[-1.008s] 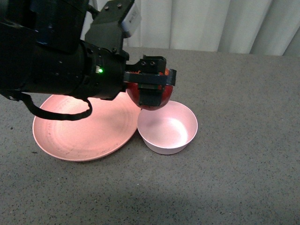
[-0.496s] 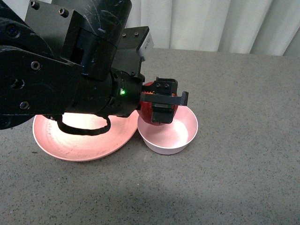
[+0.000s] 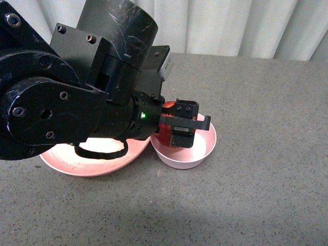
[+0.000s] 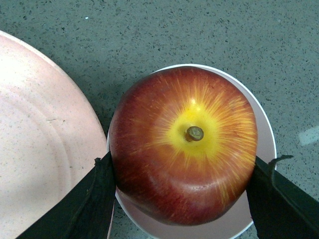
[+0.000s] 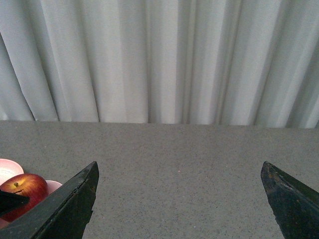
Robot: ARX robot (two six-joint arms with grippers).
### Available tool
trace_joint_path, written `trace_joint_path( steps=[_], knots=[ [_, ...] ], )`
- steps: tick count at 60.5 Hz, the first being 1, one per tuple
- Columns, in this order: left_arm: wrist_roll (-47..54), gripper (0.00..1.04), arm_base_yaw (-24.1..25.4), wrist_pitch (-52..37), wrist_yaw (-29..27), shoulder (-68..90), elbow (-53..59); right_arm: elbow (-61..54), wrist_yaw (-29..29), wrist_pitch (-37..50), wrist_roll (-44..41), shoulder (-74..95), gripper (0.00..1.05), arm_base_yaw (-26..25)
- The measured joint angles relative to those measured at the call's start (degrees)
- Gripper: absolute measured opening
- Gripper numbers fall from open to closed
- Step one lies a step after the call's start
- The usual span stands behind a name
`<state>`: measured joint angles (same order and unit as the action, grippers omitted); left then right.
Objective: Move apple from plate to bowl
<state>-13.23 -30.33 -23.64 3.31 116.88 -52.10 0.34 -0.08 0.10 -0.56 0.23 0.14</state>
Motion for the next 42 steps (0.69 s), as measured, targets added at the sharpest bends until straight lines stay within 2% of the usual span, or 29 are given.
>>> trace_joint_path(
  steps=[10, 22, 26, 42],
  knots=[
    [0.04, 0.66, -0.02, -0.35, -0.61, 0.26, 0.07, 0.00, 0.00, 0.00, 0.00, 0.00, 0.95, 0.00],
    [0.83, 1.00, -0.07, -0.42, -0.85, 0.55, 0.33, 0.00, 0.00, 0.00, 0.00, 0.00, 0.95, 0.00],
    [0.90, 0.97, -0.04, -0.83, -0.79, 0.46, 0.59, 0.00, 0.00, 0.00, 0.00, 0.00, 0.95, 0.00],
    [-0.17, 0.98, 0.76, -7.80, -2.71, -7.02, 6.36, 0.00, 0.00, 0.00, 0.00, 0.00, 0.95, 0.00]
  ],
)
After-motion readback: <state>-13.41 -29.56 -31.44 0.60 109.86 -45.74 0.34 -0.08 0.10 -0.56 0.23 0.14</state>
